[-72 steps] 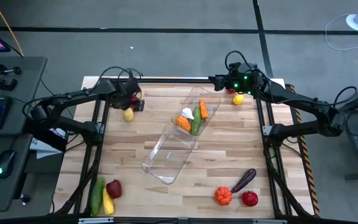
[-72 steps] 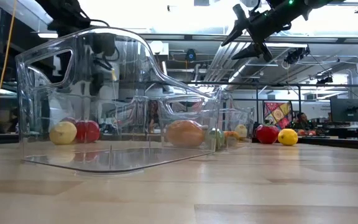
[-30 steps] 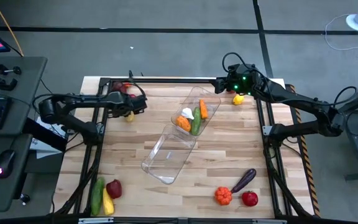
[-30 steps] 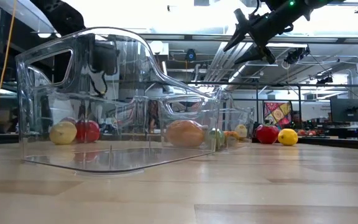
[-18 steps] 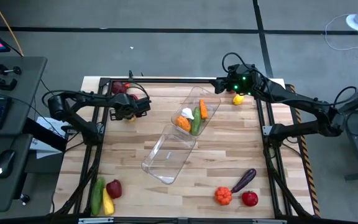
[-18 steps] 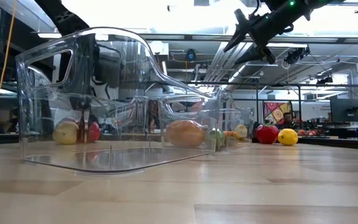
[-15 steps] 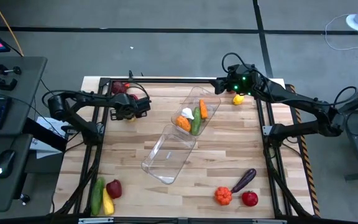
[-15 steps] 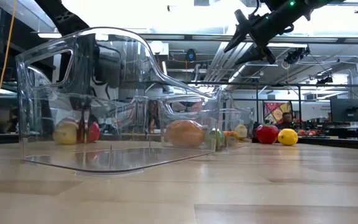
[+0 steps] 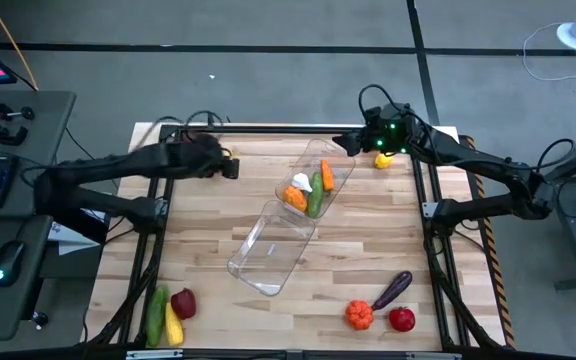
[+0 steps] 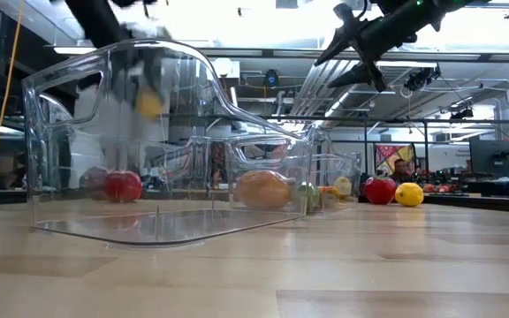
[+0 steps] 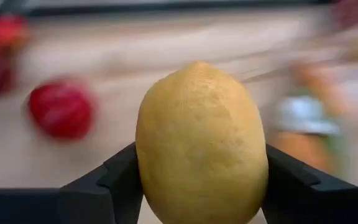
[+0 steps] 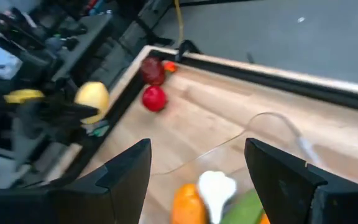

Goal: Sort produce into baskets
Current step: Put the yellow lemon into the bottom transparent bin

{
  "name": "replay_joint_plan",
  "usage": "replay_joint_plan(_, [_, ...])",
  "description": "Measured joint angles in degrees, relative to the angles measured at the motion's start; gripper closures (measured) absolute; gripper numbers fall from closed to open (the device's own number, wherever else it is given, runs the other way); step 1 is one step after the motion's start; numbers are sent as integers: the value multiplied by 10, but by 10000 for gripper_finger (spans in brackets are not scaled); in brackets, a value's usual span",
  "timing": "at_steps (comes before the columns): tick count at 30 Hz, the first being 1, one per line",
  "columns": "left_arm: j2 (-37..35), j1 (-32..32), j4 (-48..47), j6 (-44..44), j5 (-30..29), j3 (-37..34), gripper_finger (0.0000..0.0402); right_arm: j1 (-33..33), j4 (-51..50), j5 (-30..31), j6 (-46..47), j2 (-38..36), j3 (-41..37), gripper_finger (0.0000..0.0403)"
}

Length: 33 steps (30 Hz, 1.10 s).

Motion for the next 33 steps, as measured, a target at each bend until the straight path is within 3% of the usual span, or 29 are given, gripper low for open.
replay_joint_plan(7, [-54, -144, 114, 140, 75, 14, 176, 63, 40, -11, 62, -4, 0, 151])
replay_joint_plan(15, [56, -296, 228, 319, 115, 13, 166, 155, 73, 0, 129, -4, 0, 151])
replay_joint_plan(20, [134, -313, 326, 350, 153, 14, 153, 204, 74, 34, 136, -4, 0, 151])
replay_joint_plan(33, [214, -309, 239, 376, 183, 113, 94, 260, 80, 53, 140, -4, 0, 151])
